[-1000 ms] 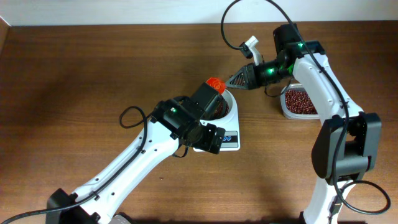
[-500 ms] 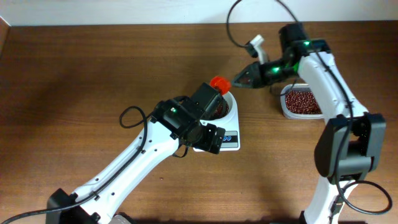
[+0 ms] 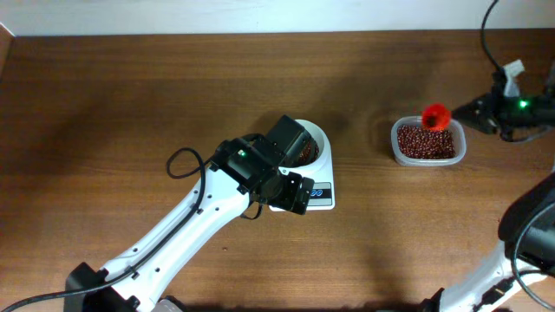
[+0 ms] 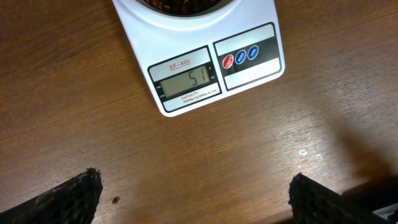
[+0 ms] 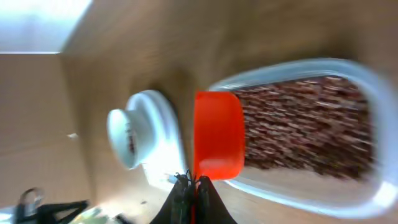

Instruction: Scoop item into bowl and weigh 50g on scale

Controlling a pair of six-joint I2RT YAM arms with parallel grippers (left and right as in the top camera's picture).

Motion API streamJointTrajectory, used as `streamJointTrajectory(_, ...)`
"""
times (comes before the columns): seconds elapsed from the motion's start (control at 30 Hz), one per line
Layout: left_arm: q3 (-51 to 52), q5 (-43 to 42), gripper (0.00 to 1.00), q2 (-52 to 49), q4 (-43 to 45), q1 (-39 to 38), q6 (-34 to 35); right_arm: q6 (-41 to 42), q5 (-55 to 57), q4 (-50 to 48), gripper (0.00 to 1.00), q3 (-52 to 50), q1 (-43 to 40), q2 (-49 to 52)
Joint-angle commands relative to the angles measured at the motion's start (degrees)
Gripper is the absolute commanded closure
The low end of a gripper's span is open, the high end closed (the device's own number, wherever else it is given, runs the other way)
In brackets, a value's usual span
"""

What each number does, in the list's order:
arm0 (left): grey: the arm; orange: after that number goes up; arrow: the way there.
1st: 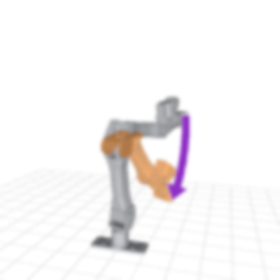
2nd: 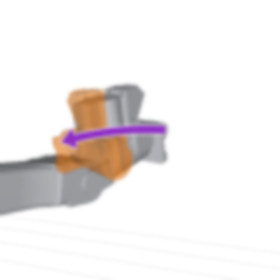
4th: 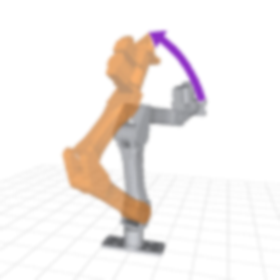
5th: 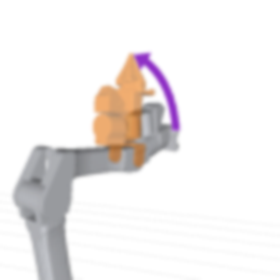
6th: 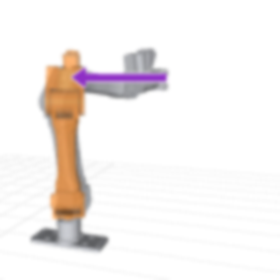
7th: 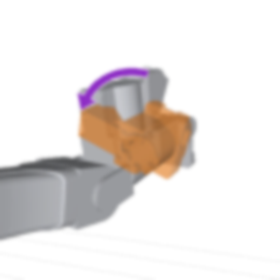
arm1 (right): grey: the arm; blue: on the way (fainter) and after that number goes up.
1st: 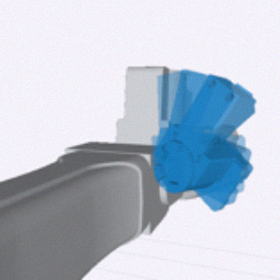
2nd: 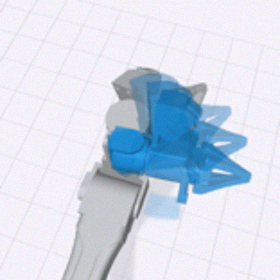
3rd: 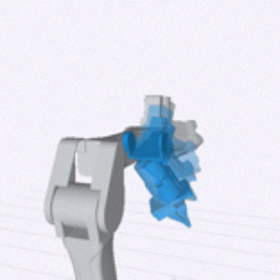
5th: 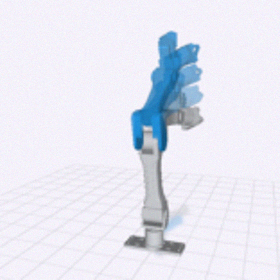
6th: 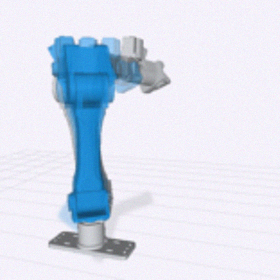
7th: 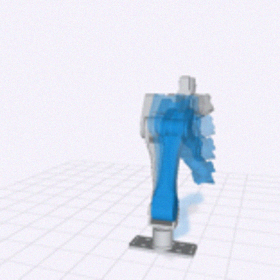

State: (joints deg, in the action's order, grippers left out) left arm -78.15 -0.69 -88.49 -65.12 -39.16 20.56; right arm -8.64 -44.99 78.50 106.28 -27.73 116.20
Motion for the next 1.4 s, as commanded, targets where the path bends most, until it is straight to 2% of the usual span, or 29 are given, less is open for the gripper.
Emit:
streamJointTrajectory(0.0,0.3,-0.4,0.01,1.1,0.1,-0.1,-0.5,3.5,17.2,0.1,0.96,2.0,1.6,-4.9)
streamJointTrajectory(0.1,0.3,-0.4,0.01,1.1,0.1,-0.1,-0.5,4.6,26.8,-0.2,0.96,1.9,5.7,-4.9)
streamJointTrajectory(0.33,0.3,-0.4,0.01,1.1,0.1,-0.1,-0.5,4.7,58.1,-3.8,0.96,1.9,21.8,-4.9)
streamJointTrajectory(0.47,0.3,-0.4,0.01,1.1,0.1,-0.1,-0.5,4.7,65.1,-6.5,0.96,1.9,26.3,-4.9)
streamJointTrajectory(0.57,0.3,-0.4,0.01,1.1,0.1,-0.1,-0.5,4.7,59.3,-7.2,0.96,1.9,26.8,-4.9)
streamJointTrajectory(0.63,0.3,-0.4,0.01,1.1,0.1,-0.1,-0.5,4.6,44.7,-7.4,0.96,1.9,26.7,-4.9)
streamJointTrajectory(0.7,0.3,-0.4,0.01,1.1,0.1,-0.1,-0.5,1.0,25.0,-7.4,0.96,1.9,26.7,-4.9)
streamJointTrajectory(0.87,0.3,-0.4,0.01,1.1,0.1,-0.1,-0.5,-11.3,-7.9,-7.5,0.96,1.9,28.1,-4.9)
streamJointTrajectory(0.9,0.3,-0.4,0.01,1.1,0.1,-0.1,-0.5,-13.0,-9.8,-7.6,0.96,1.9,28.7,-4.9)
streamJointTrajectory(1.03,0.3,-0.4,0.01,1.1,0.1,-0.1,-0.5,-18.2,-6.7,-7.9,0.96,1.9,34.0,-4.9)
streamJointTrajectory(1.3,0.3,-0.4,0.01,1.1,0.1,-0.1,-0.5,-17.4,15.5,-10.9,0.96,0.6,46.4,-3.1)
streamJointTrajectory(1.37,0.3,-0.4,0.01,1.1,0.1,-0.1,-0.5,-17.4,17.3,-12.0,0.96,0.4,47.9,-2.2)
